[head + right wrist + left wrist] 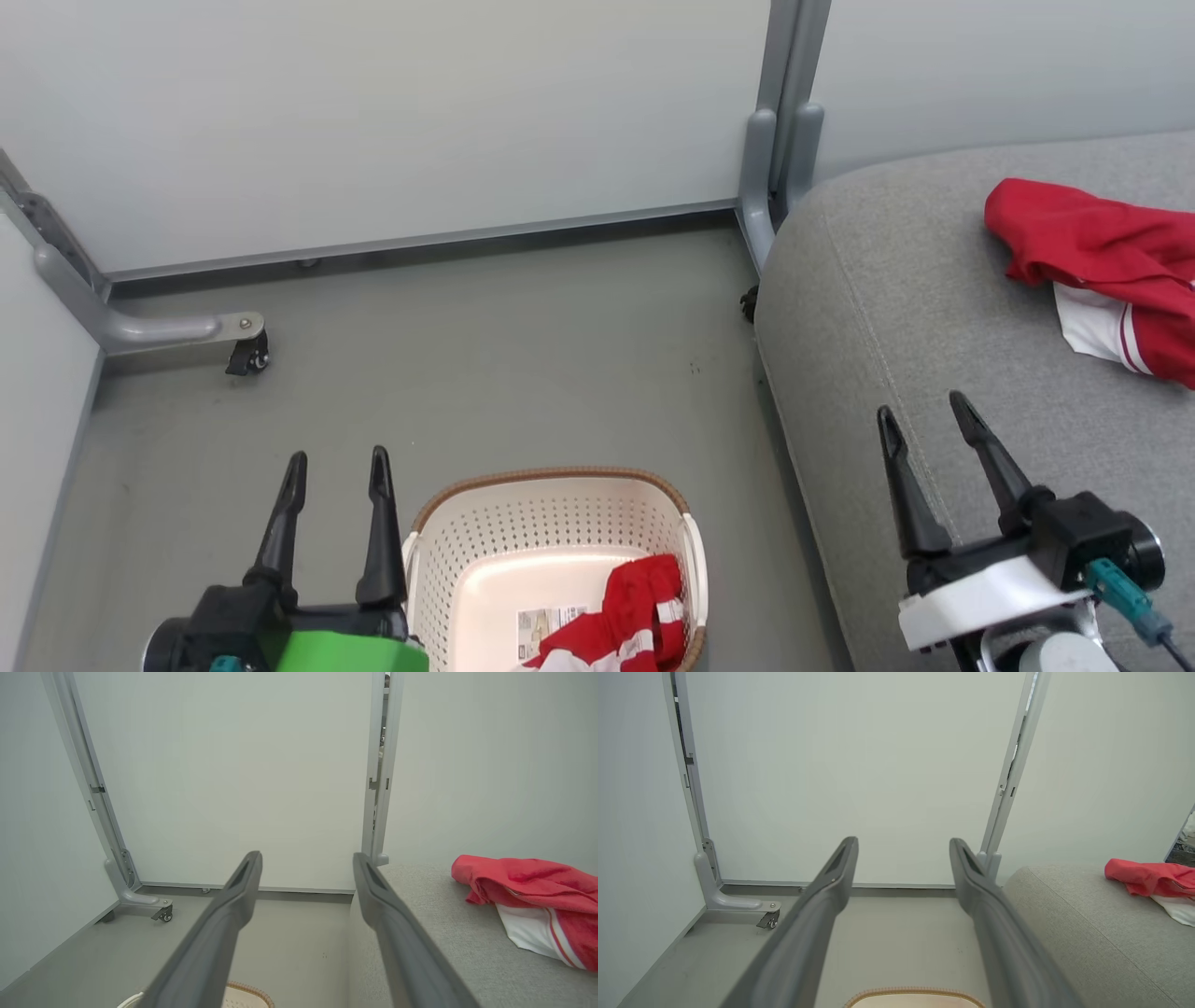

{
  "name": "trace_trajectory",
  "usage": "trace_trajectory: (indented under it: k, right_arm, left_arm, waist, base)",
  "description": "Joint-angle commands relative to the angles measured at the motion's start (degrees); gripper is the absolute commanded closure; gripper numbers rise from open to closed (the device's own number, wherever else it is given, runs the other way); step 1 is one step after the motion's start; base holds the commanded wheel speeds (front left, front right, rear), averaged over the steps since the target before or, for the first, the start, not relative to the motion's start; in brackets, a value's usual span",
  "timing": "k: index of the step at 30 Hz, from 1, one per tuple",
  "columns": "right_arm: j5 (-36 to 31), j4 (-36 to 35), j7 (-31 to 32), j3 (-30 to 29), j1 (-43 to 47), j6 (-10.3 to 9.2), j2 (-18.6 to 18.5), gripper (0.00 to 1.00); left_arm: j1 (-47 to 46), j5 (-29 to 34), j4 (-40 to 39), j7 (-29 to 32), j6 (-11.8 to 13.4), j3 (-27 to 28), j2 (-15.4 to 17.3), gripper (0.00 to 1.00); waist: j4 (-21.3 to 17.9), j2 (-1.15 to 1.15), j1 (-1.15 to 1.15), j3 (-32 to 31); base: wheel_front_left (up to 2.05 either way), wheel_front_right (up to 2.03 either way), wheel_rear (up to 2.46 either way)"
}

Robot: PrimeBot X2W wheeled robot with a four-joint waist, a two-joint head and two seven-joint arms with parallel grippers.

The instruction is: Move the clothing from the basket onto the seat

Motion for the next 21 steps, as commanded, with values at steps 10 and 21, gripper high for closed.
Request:
trace_trajectory:
  k: [10, 21]
  right_arm:
    - [-0.74, 0.31, -0.16, 0.66, 5.65, -0.04, 1.25, 0.00]
    - [-0.65, 0.63, -0.17, 0.46, 4.80, -0.04, 1.16, 0.00]
  left_arm:
    - [4.22, 2.41, 1.54, -0.01, 0.45, -1.28, 0.05, 0.00]
    - [3.02, 2.20, 2.38, -0.01, 0.65, -1.54, 0.05, 0.00]
  waist:
    - [-0.95, 0.00, 0.00, -3.61]
    - [-1.03, 0.00, 0.00, -4.10]
  base:
    - [0.00, 0.00, 0.00]
    - [0.00, 0.00, 0.00]
